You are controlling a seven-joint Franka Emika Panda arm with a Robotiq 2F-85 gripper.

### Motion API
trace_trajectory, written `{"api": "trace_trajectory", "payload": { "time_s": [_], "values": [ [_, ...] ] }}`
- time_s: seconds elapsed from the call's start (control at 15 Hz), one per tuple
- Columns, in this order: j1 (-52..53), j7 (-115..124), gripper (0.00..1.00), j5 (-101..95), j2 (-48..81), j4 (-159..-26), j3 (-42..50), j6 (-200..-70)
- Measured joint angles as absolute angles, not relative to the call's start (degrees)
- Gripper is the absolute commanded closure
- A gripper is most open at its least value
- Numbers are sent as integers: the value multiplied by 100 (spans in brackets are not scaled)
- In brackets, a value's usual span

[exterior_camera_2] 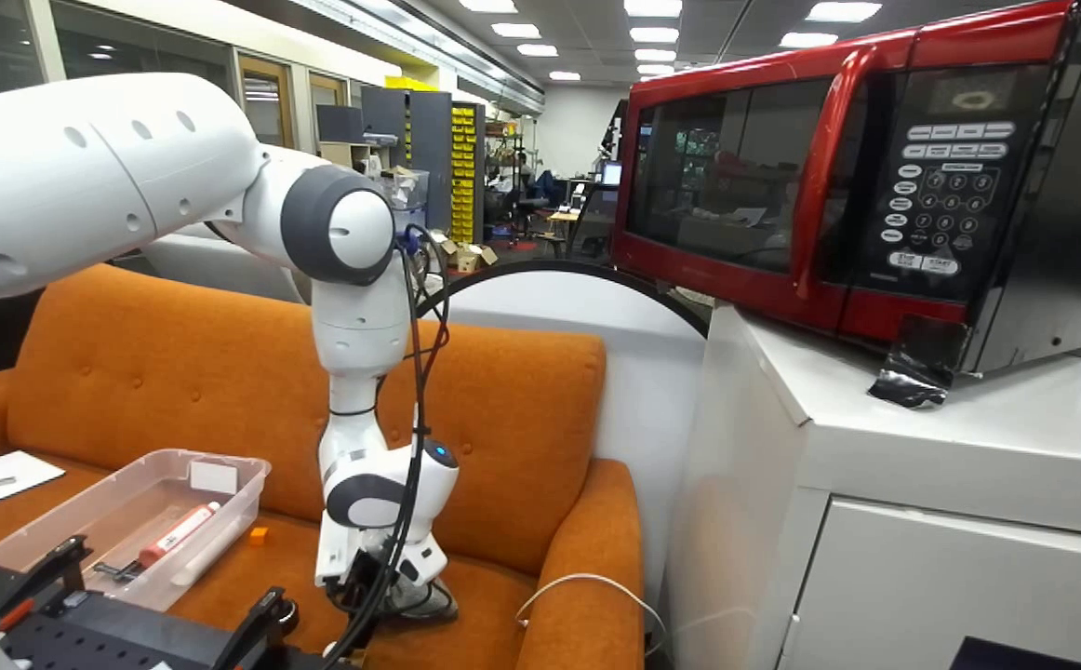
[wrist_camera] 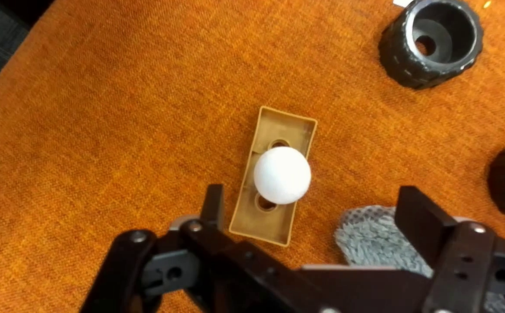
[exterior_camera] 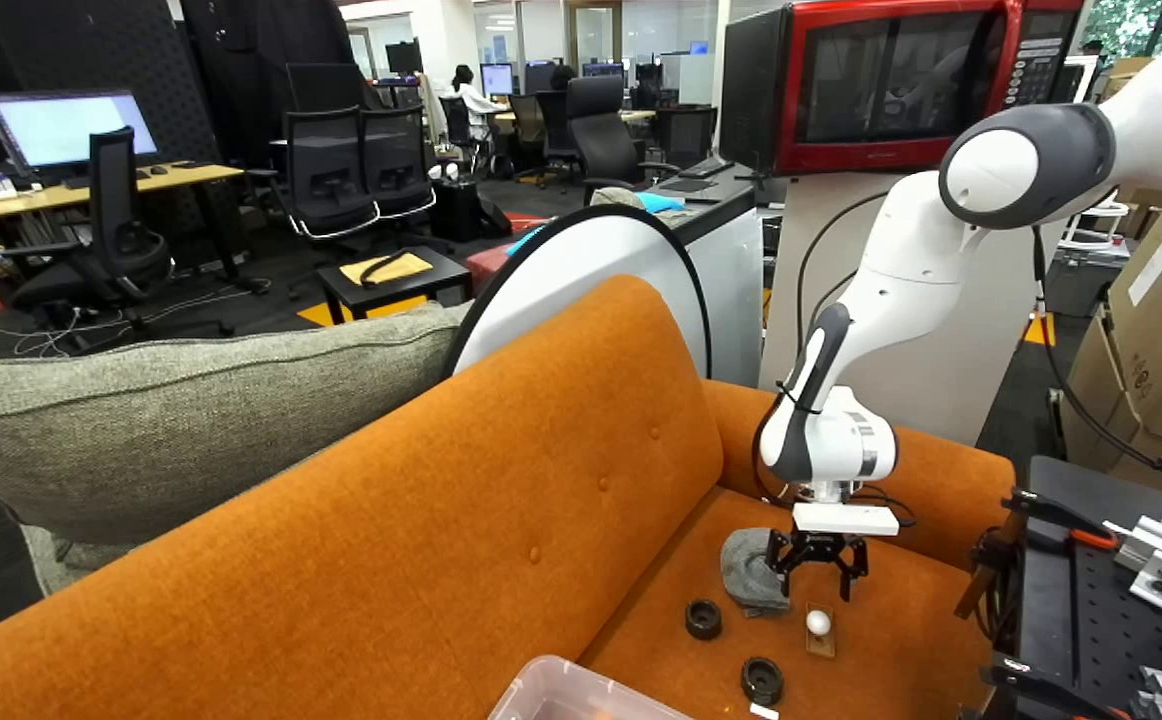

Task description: Put the white object closer to the clear storage box

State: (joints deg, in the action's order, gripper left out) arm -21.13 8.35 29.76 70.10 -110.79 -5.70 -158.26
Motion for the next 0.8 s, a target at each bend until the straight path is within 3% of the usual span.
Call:
{"api": "trace_trajectory", "payload": {
  "time_s": [0.8],
  "values": [
    [-2088,1397,0,2975,7563,-10635,-436,-15885]
  ]
}}
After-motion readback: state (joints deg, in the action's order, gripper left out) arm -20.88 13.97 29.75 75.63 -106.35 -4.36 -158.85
